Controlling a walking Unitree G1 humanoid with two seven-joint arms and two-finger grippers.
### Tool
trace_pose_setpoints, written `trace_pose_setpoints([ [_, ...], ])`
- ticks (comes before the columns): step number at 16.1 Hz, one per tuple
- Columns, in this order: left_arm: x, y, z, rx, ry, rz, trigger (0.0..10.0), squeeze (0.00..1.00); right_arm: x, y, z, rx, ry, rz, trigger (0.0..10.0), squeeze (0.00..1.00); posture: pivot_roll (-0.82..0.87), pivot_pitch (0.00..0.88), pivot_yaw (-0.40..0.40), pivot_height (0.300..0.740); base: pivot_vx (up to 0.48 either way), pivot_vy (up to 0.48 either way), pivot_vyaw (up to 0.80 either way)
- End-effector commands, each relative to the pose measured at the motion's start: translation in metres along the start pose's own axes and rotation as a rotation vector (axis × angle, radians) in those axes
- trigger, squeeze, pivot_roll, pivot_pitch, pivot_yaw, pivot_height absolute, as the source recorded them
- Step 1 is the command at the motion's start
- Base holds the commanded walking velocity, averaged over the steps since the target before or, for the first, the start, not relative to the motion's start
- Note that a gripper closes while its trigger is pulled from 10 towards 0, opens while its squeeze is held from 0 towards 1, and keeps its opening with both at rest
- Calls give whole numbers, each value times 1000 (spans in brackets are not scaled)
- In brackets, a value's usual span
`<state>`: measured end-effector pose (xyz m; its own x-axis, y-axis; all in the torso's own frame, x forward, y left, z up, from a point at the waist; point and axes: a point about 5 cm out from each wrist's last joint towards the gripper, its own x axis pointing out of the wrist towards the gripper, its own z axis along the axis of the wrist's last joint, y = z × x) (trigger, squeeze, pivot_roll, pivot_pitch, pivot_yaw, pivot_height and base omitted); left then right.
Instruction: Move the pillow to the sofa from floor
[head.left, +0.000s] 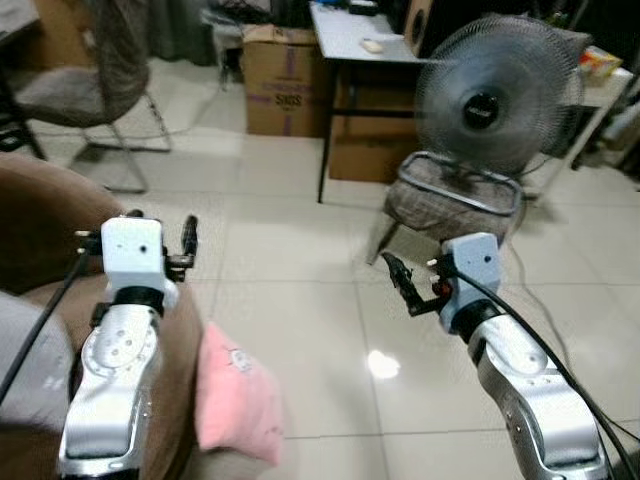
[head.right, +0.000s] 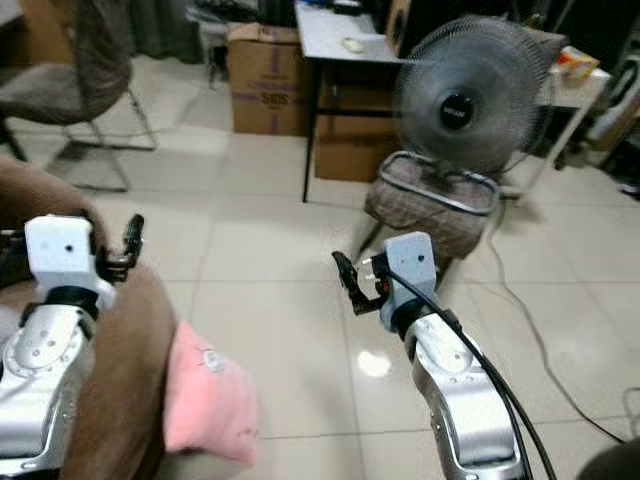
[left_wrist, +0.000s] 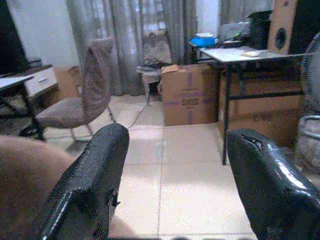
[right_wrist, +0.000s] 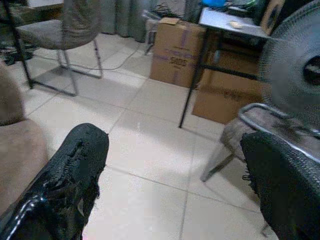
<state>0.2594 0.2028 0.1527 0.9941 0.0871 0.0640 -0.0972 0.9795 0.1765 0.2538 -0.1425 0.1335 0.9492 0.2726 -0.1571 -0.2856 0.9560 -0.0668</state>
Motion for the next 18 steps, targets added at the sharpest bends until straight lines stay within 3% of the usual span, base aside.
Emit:
trace_pose_setpoints([
  [1, 1, -9, 1, -6, 0, -34, 10000, 0, -2, -8, 0, 12, -2, -19, 10000, 0, 63, 0, -34, 740, 289, 0, 0],
  [4, 2, -12, -3, -6, 22, -58, 10000, 0, -3, -7, -3, 31, 18, 0, 10000, 0, 62, 0, -32, 740, 0, 0, 0],
  [18, 14, -20, -1, 40, 8, -157, 10000, 0, -10, -10, -6, 61, -5, -62, 10000, 0, 41, 0, 10, 600, 0, 0, 0],
])
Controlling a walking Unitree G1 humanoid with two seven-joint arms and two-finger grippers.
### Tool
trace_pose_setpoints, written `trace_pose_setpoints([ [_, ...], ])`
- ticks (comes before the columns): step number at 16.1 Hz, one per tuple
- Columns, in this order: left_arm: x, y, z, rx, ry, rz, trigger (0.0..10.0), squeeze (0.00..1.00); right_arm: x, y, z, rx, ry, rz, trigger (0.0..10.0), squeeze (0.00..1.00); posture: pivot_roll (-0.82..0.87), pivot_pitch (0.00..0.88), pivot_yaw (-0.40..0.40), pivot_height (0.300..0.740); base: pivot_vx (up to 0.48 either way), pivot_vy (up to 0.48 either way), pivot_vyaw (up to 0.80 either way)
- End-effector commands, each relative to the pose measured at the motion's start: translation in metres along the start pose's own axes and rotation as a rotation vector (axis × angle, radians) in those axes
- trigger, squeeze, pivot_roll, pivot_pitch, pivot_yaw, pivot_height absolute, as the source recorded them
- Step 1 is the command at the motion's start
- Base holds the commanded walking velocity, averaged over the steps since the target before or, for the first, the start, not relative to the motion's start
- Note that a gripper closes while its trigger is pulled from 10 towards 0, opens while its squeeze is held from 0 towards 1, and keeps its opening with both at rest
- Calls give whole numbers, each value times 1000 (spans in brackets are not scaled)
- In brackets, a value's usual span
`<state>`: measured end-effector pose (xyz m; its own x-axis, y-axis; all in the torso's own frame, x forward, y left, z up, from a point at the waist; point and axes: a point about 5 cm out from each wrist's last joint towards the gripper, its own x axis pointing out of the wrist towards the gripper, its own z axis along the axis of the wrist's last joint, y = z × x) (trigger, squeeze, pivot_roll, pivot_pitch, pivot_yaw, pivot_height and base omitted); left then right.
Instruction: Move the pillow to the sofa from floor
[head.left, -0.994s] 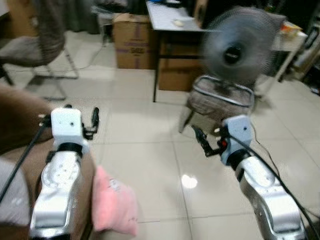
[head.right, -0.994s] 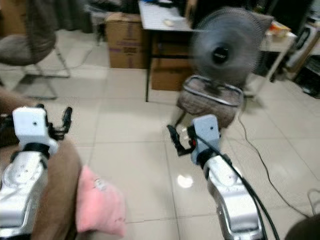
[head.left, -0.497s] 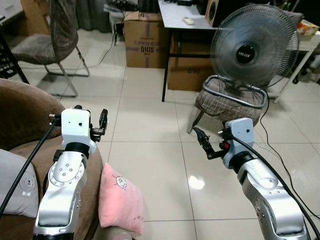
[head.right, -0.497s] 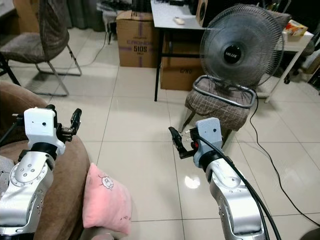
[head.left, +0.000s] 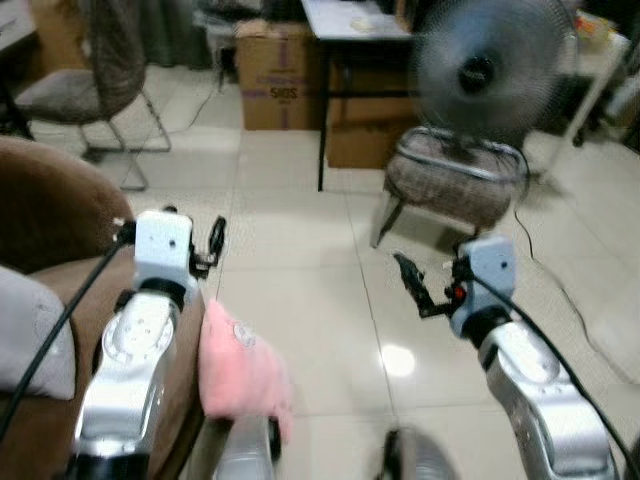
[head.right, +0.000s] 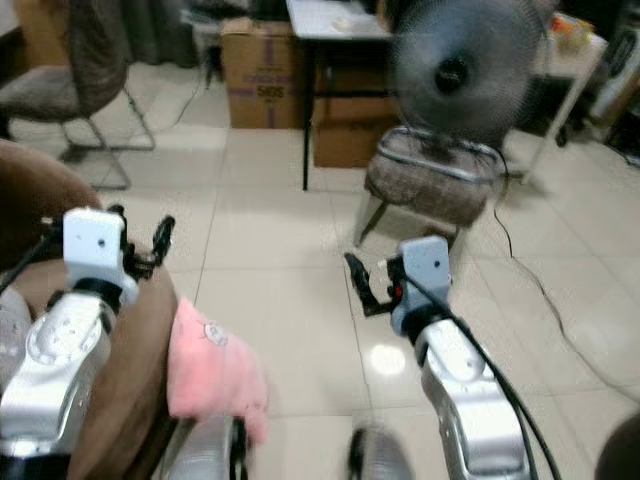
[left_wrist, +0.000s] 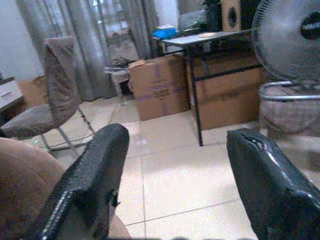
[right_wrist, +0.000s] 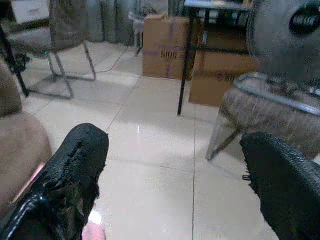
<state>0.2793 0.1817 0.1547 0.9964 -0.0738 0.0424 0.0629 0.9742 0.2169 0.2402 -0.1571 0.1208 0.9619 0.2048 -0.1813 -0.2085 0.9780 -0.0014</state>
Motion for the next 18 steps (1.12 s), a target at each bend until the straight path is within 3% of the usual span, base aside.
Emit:
trace_pose_setpoints([
  [1, -3, 1, -6, 3, 20, -4, 10000, 0, 2, 0, 10, -14, -34, -3, 10000, 0, 27, 0, 26, 585, 0, 0, 0],
  [6, -3, -4, -10, -14, 37, -3, 10000, 0, 1, -11, 11, -37, -28, -26, 10000, 0, 21, 0, 29, 575, 0, 0, 0],
  [10, -4, -3, -14, -50, 34, -3, 10000, 0, 2, -11, 13, -68, -32, -26, 10000, 0, 3, 0, 36, 575, 0, 0, 0],
  [18, -4, -7, -21, -79, 50, 2, 10000, 0, 4, -16, 18, -70, -39, -33, 10000, 0, -5, 0, 20, 575, 318, 0, 0],
])
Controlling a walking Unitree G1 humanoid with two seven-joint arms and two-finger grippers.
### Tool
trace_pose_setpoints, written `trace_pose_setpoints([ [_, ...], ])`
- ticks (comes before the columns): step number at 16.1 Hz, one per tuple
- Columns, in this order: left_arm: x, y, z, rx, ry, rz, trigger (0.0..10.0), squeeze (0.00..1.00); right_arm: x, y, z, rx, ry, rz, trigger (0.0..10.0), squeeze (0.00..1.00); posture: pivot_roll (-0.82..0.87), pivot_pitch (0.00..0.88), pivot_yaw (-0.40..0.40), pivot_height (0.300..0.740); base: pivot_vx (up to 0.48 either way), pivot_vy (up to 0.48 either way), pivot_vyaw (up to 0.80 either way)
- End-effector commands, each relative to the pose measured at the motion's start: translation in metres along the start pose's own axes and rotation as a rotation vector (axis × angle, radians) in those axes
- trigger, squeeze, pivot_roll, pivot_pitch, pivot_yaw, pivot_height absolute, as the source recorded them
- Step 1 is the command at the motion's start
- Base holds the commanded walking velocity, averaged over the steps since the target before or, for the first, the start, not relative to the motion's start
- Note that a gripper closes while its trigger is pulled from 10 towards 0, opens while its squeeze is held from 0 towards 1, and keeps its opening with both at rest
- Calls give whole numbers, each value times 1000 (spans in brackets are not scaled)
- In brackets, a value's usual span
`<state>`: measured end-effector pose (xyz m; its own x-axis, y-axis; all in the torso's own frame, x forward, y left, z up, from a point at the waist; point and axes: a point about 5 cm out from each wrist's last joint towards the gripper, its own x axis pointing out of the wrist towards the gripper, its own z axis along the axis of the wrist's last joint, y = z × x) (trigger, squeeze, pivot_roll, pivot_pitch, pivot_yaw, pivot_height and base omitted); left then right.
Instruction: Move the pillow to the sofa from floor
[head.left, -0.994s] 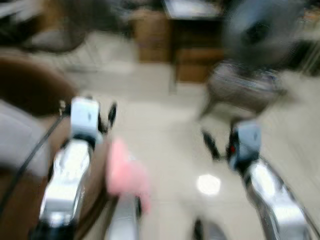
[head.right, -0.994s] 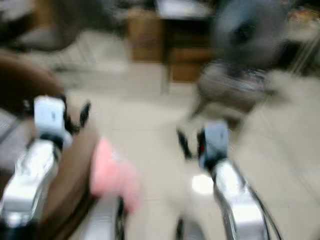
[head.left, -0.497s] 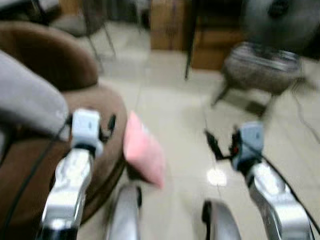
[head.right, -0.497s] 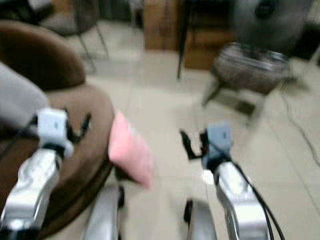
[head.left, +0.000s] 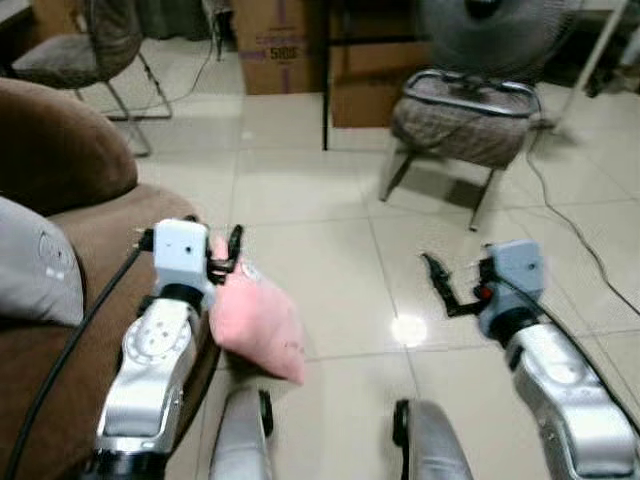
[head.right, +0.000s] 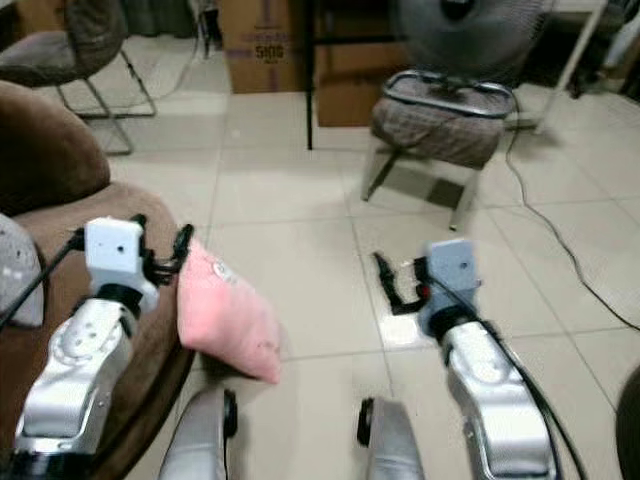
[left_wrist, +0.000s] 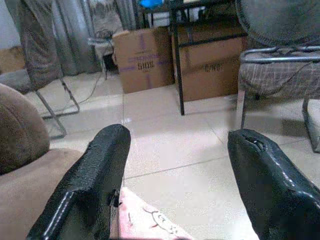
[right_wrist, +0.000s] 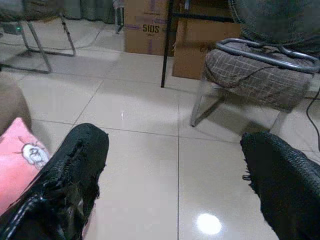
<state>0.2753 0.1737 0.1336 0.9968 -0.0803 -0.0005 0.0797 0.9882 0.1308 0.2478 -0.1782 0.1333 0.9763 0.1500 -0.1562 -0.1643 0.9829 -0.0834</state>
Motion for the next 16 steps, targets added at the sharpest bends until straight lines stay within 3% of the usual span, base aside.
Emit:
trace_pose_setpoints([
  [1, 0, 7, -2, 9, 7, 22, 10000, 0, 3, 6, 5, 3, -16, 24, 10000, 0, -5, 0, 20, 575, 330, 0, 0],
  [9, 1, 8, -3, 18, 9, 23, 10000, 0, 3, 6, 5, 2, -9, 27, 10000, 0, -6, 0, 22, 575, 328, 0, 0],
  [13, 0, 15, -9, 16, 46, 67, 10000, 0, 2, 9, 5, 17, 0, 71, 10000, 0, -8, 0, 18, 575, 0, 0, 0],
  [16, 2, 17, -21, 38, 119, 72, 10000, 0, 1, 10, 5, 31, 5, 86, 10000, 0, -7, 0, 15, 540, 0, 0, 0],
])
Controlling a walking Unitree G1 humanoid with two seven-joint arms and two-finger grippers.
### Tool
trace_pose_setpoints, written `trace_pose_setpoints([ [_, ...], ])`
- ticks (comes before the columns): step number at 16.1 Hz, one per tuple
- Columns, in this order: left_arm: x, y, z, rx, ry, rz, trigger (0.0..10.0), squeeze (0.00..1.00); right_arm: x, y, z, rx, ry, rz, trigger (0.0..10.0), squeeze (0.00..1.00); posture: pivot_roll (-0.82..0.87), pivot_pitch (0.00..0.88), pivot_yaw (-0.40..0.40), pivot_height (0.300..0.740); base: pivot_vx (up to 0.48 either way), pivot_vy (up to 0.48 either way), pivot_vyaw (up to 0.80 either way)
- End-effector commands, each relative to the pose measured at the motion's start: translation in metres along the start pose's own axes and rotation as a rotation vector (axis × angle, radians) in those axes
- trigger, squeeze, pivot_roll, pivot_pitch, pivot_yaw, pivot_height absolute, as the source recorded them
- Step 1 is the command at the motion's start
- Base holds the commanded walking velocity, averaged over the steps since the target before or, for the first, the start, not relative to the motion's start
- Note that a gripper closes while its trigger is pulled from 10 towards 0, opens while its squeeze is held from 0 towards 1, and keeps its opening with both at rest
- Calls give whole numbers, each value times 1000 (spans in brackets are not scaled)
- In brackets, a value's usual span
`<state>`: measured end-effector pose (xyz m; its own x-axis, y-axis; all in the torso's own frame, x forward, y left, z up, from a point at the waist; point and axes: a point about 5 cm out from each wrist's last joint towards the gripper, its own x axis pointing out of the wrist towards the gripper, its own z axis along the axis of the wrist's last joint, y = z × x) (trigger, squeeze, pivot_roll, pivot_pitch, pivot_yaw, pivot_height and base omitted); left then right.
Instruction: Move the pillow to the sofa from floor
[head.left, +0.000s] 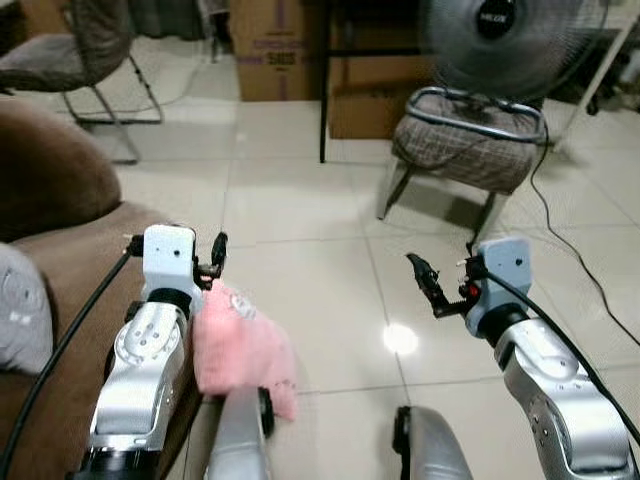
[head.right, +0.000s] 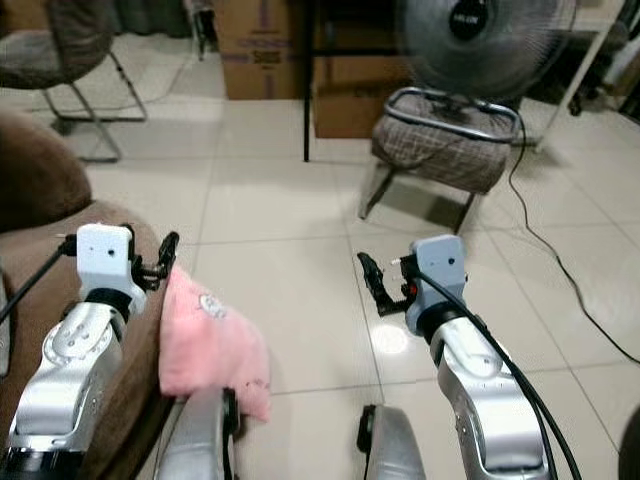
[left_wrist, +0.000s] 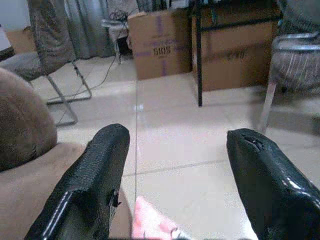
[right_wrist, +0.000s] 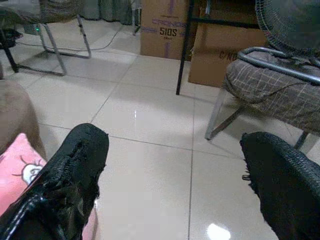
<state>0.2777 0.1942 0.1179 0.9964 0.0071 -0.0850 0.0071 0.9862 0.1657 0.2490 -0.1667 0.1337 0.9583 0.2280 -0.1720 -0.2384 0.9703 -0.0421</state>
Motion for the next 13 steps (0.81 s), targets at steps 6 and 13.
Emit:
trace_pose_setpoints([
  [6, 30, 21, -22, 49, 148, 11, 10000, 0, 1, 3, 0, -41, 24, 106, 10000, 0, 5, 0, -21, 480, 0, 0, 0],
  [13, 47, 44, -47, 31, 243, 35, 10000, 1000, -5, 10, -4, -90, 70, 225, 10000, 0, -14, 0, -37, 460, 0, 0, 0],
])
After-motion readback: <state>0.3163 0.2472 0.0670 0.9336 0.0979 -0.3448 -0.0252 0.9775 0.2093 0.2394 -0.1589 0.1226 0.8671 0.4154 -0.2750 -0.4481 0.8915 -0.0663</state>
